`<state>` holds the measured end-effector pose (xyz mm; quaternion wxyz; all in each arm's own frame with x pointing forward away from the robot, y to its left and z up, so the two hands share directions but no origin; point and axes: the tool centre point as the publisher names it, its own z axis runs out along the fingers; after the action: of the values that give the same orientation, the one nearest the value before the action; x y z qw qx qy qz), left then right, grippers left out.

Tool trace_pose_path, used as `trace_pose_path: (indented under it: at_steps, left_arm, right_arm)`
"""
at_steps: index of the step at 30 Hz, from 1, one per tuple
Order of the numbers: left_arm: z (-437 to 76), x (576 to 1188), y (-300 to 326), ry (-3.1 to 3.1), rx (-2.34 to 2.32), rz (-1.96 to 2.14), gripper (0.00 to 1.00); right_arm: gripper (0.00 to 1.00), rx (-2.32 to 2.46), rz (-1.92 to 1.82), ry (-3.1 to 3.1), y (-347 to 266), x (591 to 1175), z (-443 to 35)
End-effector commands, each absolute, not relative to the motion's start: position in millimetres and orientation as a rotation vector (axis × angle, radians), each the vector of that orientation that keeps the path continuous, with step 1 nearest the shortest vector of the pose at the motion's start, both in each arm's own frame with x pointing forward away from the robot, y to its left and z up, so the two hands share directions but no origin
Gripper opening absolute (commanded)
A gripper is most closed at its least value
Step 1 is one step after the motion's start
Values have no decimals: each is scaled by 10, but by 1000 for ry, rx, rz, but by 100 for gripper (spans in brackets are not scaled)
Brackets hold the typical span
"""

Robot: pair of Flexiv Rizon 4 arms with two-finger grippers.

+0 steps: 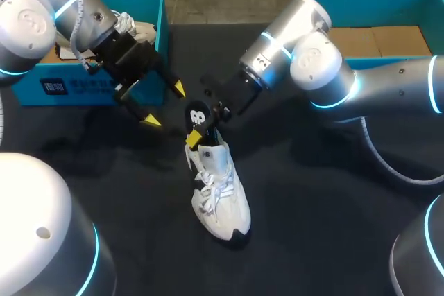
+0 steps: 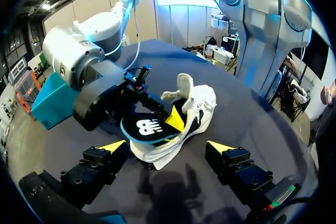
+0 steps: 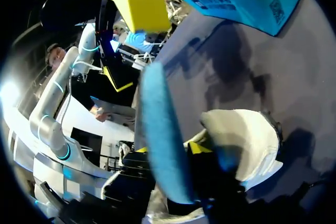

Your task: Take the shoe out of the shoebox, open the shoe tongue, remove and reinsert the insole, then place the shoe into the shoebox

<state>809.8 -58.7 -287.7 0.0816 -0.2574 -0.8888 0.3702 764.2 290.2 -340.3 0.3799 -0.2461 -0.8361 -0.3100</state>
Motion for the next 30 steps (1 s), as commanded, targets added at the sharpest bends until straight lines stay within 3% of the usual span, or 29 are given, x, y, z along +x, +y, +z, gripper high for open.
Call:
trace_pose_path:
  at_steps: [1,30]
  left_arm:
    - [-2897,8072,-571,-2654,-765,1113,100]
    - [-2906,7990,-575,-2619,-750,1154,100]
  right_arm:
    - [40,-649,-817,-2168,2858,7614,-3273]
    - [40,-746,-963,-2194,2631,7672,-3249]
